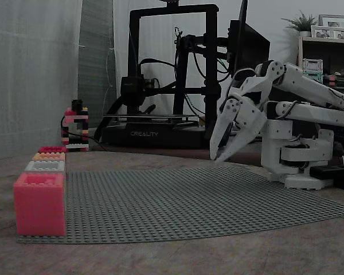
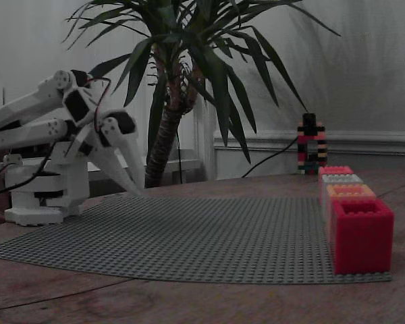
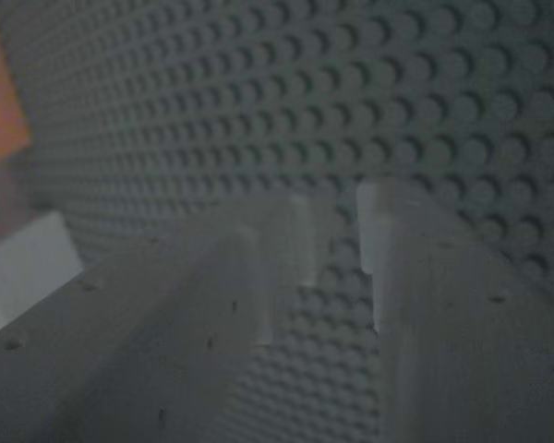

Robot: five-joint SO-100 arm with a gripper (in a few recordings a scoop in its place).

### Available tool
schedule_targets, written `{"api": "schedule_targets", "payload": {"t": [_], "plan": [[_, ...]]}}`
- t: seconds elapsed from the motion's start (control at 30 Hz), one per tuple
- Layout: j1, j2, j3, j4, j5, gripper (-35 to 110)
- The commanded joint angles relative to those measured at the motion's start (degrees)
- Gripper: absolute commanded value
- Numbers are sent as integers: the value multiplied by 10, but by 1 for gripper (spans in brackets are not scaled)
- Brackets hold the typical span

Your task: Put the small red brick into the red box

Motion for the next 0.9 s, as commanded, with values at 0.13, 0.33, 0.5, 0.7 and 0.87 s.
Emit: {"api": "schedule_targets", "payload": {"t": [0.13, 0.33, 0.5, 0.7, 0.87], "plan": [[-18, 18, 6, 11, 15, 0], [-18, 18, 6, 11, 17, 0], [-18, 18, 6, 11, 18, 0], [-18, 18, 6, 11, 19, 0], [-18, 18, 6, 11, 19, 0]]}}
